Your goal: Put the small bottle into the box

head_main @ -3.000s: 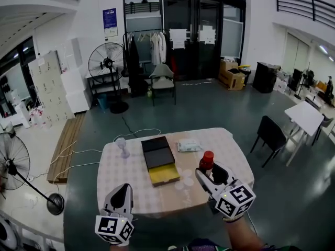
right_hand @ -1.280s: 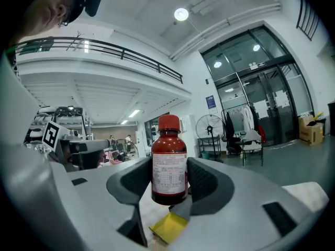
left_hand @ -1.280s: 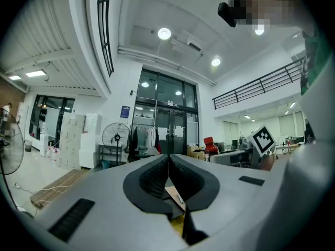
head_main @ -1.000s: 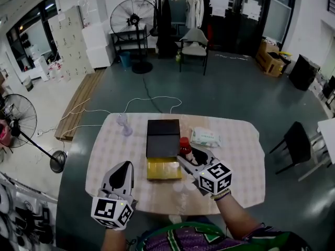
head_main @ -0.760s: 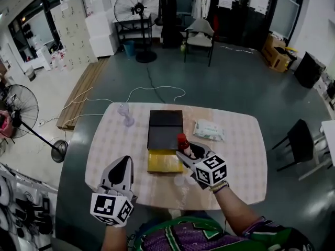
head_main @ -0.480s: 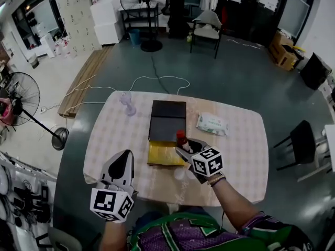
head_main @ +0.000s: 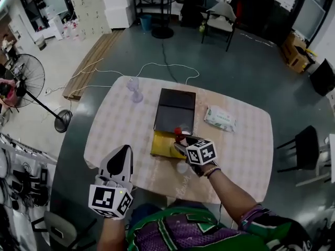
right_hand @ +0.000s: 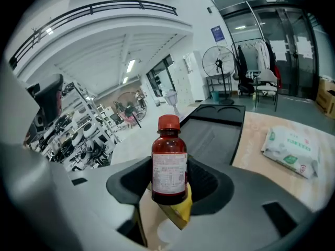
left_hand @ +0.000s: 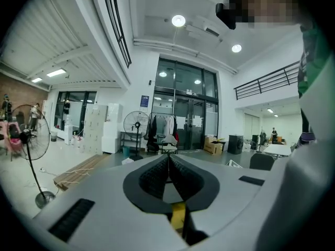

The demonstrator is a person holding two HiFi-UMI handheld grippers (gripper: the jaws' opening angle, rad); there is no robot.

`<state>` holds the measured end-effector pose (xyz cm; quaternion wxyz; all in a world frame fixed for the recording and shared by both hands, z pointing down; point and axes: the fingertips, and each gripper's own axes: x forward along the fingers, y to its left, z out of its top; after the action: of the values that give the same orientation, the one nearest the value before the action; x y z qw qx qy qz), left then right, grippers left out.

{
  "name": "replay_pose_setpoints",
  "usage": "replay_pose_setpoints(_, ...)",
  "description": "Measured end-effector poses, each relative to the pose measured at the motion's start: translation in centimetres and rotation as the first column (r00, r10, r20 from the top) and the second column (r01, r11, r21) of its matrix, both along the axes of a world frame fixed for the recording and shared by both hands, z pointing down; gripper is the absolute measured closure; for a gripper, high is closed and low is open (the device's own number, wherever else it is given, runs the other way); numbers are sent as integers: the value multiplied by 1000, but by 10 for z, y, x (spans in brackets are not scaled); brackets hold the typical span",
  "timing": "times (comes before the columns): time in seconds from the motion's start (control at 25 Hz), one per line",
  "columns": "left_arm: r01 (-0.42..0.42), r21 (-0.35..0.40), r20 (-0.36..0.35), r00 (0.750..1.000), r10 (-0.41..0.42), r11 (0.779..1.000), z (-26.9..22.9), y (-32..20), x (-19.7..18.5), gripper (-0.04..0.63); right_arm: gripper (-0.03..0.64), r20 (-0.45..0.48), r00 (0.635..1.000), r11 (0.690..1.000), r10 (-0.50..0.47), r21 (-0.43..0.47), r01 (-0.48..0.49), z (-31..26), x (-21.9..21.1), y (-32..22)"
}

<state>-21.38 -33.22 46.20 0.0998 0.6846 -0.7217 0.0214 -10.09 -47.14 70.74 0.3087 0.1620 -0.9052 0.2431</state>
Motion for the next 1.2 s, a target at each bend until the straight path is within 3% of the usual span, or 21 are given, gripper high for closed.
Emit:
replay_pose_setpoints(0.48,43,-28,-10,999,-43,999,14,4,-11,571,394,-91,994,988,-62,-148,48,56,-39,13)
replay_pose_setpoints(1.2,119,-90,-38,992,-122,989,35,19,-38,571,405,-179,969,972,-169,-191,134,99,-69,28)
